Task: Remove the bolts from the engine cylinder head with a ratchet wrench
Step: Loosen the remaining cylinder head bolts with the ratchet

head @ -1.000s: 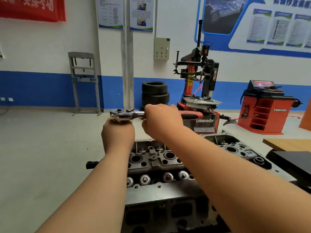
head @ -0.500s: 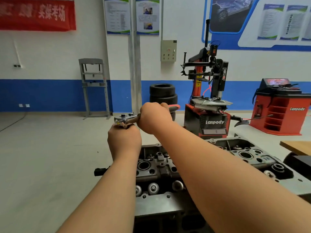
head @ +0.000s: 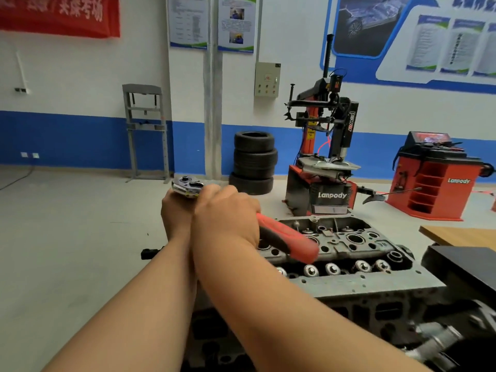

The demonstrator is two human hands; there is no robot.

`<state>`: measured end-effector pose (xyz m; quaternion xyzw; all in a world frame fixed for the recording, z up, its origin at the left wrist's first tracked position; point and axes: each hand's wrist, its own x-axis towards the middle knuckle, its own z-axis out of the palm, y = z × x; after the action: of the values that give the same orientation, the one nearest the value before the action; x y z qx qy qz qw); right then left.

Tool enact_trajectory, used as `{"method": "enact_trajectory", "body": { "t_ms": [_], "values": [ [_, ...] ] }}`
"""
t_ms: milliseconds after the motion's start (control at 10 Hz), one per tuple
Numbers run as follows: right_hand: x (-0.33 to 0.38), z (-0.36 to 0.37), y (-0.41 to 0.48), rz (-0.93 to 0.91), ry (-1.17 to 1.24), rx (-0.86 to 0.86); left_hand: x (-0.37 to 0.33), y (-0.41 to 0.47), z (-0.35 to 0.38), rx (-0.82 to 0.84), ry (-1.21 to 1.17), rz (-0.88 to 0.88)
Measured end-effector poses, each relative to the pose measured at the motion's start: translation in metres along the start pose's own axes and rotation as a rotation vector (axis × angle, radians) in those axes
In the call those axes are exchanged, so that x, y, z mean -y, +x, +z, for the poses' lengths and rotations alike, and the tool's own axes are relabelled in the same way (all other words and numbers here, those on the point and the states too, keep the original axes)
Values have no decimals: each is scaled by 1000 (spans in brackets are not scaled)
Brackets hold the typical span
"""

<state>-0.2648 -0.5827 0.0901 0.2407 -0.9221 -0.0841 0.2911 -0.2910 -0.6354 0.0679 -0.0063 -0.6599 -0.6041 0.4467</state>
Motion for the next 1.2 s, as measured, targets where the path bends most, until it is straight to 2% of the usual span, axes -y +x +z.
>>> {"method": "enact_trajectory", "body": {
  "t_ms": [100, 200, 300, 500, 700, 900, 1000, 1100, 1200],
  "values": [
    [-23, 24, 23, 1, 201, -124, 32, 23, -14, -249, 145, -234],
    [-50, 42, 50, -3, 266, -161, 42, 30, -12, -279, 253, -382],
    [-38, 55, 93, -11, 363, -76, 47, 35, -14, -302, 326, -335],
    [-19, 60, 138, -124, 443, 114, 53, 42, -16, -275, 285, -319],
    [-27, 61, 120, -14, 378, 1, 51, 42, -14, -244, 332, -332],
    [-36, 28, 49, 113, 187, 12, 49, 43, -12, -225, 472, -299],
    [-12, 16, 7, 42, 27, -78, 55, 40, -14, -139, 605, -144],
    [12, 11, -10, 5, -27, -59, 53, 24, -6, 76, 673, -16],
    [4, 6, -6, 15, 14, -82, 48, 32, -13, -87, 436, -204]
  ]
}}
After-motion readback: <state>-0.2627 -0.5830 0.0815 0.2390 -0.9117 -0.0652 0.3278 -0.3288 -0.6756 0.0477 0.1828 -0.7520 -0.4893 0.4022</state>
